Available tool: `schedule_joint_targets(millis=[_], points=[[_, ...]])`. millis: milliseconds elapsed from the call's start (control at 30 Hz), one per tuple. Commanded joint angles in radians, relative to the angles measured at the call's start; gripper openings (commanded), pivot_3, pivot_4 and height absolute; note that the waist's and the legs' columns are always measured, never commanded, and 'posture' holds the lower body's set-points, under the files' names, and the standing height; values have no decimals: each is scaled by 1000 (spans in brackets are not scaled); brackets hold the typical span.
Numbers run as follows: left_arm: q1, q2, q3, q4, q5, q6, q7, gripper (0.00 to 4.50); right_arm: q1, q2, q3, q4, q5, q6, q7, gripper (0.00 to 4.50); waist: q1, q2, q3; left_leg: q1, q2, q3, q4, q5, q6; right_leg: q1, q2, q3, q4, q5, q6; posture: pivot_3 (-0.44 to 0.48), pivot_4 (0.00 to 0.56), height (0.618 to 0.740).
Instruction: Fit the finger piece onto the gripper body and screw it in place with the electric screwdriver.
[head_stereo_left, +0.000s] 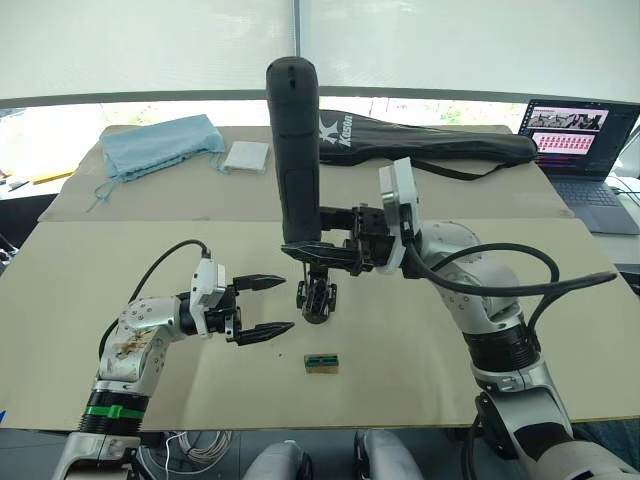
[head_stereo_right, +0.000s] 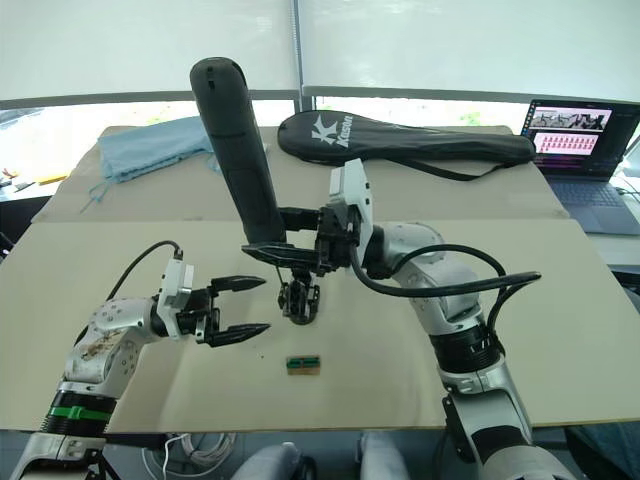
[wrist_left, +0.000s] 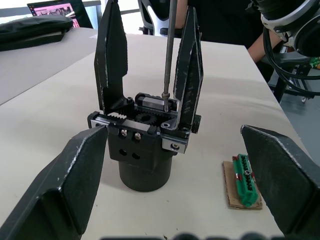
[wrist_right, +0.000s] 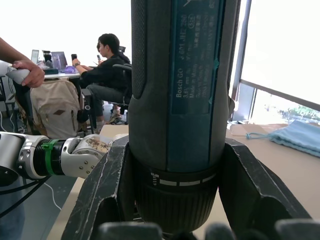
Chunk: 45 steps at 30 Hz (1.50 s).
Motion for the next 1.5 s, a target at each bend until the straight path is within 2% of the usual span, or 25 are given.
schedule_joint_targets(millis=[33, 1067, 1500], points=[[0, 6, 4, -28, 2, -15, 4, 4500, -10, 11, -11, -32, 14, -1, 4, 1921, 0, 0, 0, 0, 0, 0, 0, 0, 0, 0, 0, 0, 0, 0, 0, 0, 150, 740], [27, -5, -8, -42, 9, -24, 25, 4500, 2, 18, -1, -5, -49, -39, 32, 1921, 0, 0, 0, 0, 0, 0, 0, 0, 0, 0, 0, 0, 0, 0, 0, 0, 150, 740], [8, -29, -60, 38, 132, -62, 108, 4500, 5, 20, 2, -15, -51, -30, 34, 1921, 0, 0, 0, 0, 0, 0, 0, 0, 0, 0, 0, 0, 0, 0, 0, 0, 150, 740]])
